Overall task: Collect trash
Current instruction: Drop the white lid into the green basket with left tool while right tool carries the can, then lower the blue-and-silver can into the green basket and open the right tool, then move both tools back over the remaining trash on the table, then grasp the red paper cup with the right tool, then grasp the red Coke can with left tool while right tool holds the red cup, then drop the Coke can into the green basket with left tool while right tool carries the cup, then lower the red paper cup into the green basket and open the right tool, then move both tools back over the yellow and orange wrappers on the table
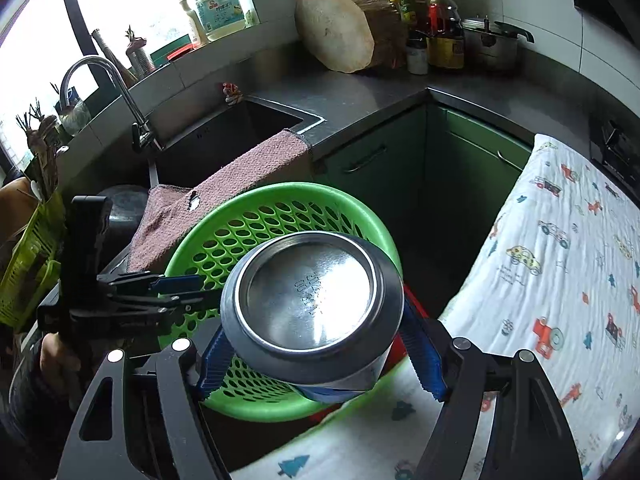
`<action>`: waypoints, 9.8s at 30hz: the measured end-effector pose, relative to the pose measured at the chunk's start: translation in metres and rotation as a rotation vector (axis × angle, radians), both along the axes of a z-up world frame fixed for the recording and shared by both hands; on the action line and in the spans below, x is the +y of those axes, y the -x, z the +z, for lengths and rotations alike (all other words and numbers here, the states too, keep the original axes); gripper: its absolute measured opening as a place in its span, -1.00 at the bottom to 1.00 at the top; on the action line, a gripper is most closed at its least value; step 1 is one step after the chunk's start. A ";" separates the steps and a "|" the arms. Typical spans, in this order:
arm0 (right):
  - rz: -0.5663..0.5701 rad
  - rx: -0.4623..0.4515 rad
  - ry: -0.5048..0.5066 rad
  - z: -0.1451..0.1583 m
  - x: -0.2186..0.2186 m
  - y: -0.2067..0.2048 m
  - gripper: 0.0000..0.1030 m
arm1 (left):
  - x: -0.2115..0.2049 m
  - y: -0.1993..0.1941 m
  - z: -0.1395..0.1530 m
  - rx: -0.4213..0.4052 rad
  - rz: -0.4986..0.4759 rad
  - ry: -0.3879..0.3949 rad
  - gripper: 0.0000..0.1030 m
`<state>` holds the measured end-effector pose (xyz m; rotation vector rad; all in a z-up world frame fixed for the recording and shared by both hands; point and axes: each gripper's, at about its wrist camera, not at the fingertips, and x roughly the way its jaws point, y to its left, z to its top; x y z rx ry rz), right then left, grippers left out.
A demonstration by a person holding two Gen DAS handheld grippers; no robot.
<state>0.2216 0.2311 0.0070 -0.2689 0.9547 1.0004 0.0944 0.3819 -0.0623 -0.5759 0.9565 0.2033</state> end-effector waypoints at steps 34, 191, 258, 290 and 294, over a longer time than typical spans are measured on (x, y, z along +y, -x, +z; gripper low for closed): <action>-0.046 -0.101 0.000 0.013 -0.048 0.026 0.73 | -0.024 0.026 0.024 -0.068 -0.013 0.012 0.20; -0.107 0.206 -0.008 0.006 -0.102 -0.026 0.37 | -0.028 -0.063 0.007 0.078 -0.168 -0.207 0.42; -0.162 0.031 0.040 -0.001 -0.122 -0.017 0.72 | -0.081 -0.016 0.029 0.001 -0.208 -0.191 0.69; -0.657 -0.069 0.202 -0.013 -0.458 -0.102 0.73 | -0.250 -0.128 0.040 0.003 -0.466 -0.185 0.75; -0.636 -0.062 0.219 -0.025 -0.469 -0.118 0.73 | -0.279 -0.148 0.041 0.006 -0.504 -0.182 0.77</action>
